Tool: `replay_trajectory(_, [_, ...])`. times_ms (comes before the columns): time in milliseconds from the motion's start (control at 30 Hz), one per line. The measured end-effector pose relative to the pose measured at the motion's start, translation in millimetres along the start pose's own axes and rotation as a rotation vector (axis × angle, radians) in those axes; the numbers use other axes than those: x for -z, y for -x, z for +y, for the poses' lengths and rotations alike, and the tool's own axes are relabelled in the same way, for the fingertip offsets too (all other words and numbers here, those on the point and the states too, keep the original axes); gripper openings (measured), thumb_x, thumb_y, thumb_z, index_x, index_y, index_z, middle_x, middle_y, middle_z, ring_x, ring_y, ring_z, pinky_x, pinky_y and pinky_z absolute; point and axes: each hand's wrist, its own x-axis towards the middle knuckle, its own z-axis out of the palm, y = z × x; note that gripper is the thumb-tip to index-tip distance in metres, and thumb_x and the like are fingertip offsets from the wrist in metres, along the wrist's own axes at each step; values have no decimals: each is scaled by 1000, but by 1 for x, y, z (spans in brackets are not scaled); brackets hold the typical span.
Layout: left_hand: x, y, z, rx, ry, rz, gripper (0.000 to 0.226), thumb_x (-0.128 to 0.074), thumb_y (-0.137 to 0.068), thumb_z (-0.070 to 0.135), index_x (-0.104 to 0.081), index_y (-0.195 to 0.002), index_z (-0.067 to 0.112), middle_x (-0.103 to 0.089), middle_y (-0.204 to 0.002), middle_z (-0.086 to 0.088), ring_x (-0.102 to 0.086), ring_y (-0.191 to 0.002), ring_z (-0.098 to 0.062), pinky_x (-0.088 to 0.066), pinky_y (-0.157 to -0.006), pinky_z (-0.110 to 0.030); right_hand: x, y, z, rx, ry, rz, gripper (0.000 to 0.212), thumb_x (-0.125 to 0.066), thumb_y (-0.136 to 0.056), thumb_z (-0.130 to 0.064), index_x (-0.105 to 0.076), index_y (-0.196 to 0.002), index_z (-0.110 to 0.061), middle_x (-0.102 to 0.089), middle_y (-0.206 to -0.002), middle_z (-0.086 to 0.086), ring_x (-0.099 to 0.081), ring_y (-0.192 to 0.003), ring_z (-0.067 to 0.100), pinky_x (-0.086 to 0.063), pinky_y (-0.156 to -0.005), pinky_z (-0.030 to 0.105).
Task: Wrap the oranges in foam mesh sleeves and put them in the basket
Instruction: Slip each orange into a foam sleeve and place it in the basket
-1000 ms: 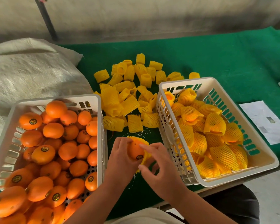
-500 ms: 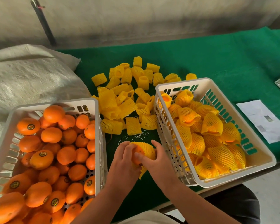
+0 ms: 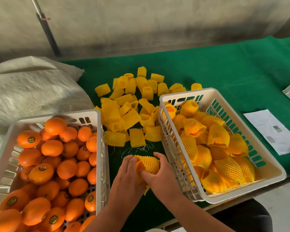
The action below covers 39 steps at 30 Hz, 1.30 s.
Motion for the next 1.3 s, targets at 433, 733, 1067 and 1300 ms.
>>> replay_trajectory(433, [16,-23,-2,1018,1390,-197,65,-79,-81,48,-50,-135,26,-54,-140,-17,-60,-123,-43,-62,-74,-56,18,-8,1,220,138,-26,89,-79,-81,-56,-23,-150,-51,-31,-129,-33,-29,-122,-25,-42,-77,-2])
replay_trajectory(733, [26,-17,-5,807,1434,-347,68,-89,-74,56,-61,-133,38,-71,-127,-8,-69,-117,-35,-61,-86,-47,26,-5,-14,221,94,-306,128,-82,-66,-78,3,-158,-54,-16,-157,-29,-29,-141,-3,-45,-109,30])
replay_trajectory(1067, [46,-36,25,548,929,-406,45,-61,-95,62,-46,-138,63,-54,-135,11,-66,-113,-18,-64,-80,-38,32,-14,-30,-29,-201,-146,69,-65,-71,-84,-51,-132,-53,-61,-124,-14,-62,-113,12,-59,-96,41])
replay_trajectory(1300, [73,-11,-31,150,-293,-75,61,-53,-96,61,-44,-152,38,-20,-169,6,-3,-158,-13,-19,-122,-46,99,-60,-48,-15,-253,274,80,-71,-74,-78,-39,-143,-51,-47,-141,-8,-55,-115,19,-53,-79,32])
